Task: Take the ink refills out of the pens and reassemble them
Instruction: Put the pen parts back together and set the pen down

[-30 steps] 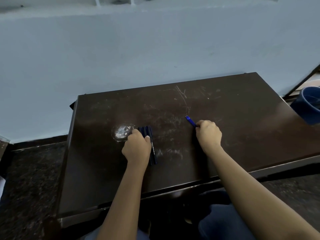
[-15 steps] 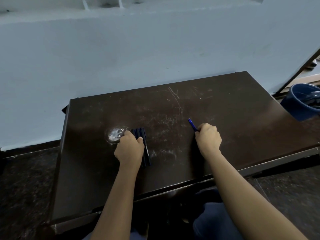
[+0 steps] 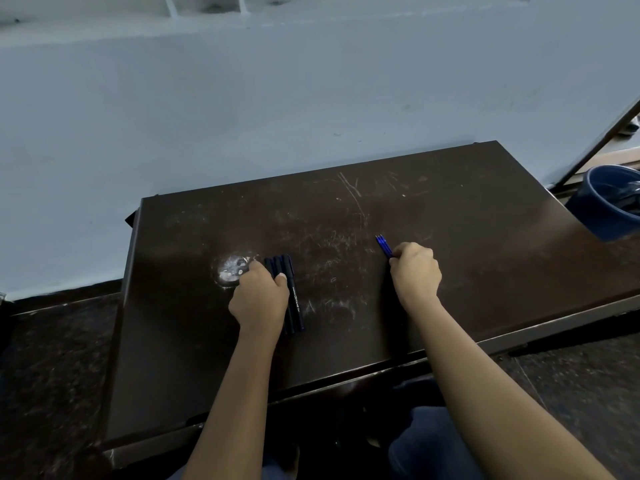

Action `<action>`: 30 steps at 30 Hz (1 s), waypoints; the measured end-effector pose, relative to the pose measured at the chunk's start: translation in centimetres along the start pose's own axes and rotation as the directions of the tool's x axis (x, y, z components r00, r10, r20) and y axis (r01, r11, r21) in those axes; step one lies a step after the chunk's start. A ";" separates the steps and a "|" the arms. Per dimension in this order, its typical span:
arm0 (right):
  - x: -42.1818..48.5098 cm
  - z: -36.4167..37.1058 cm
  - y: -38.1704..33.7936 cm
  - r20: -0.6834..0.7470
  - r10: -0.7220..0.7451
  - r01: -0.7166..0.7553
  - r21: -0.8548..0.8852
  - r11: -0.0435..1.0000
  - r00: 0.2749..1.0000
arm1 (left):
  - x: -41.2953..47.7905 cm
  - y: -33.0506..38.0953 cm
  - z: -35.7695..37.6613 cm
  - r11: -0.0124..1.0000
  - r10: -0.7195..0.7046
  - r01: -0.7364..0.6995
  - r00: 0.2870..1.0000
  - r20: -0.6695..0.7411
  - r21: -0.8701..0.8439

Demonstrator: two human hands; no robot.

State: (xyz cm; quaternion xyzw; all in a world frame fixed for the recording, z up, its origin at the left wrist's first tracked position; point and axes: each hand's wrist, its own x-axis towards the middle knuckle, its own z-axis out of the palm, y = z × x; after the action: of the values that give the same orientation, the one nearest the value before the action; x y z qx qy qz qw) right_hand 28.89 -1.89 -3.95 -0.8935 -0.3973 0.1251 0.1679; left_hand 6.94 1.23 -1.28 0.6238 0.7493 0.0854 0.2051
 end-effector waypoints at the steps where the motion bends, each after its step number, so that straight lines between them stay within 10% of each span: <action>1: 0.0 0.1 0.0 0.000 0.002 -0.002 0.003 1.000 1.000 | 0.0 0.0 0.0 1.000 -0.002 0.002 1.000 -0.002 -0.002; 30: 0.0 0.4 0.0 0.010 0.026 -0.025 -0.040 0.999 1.000 | 0.2 -0.3 0.2 1.000 0.004 -0.004 1.000 -0.025 -0.001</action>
State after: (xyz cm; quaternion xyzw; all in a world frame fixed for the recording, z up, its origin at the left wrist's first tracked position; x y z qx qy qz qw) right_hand 28.75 -1.76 -4.33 -0.9010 -0.3892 0.1239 0.1465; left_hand 6.74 1.34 -1.65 0.6242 0.7505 0.0938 0.1957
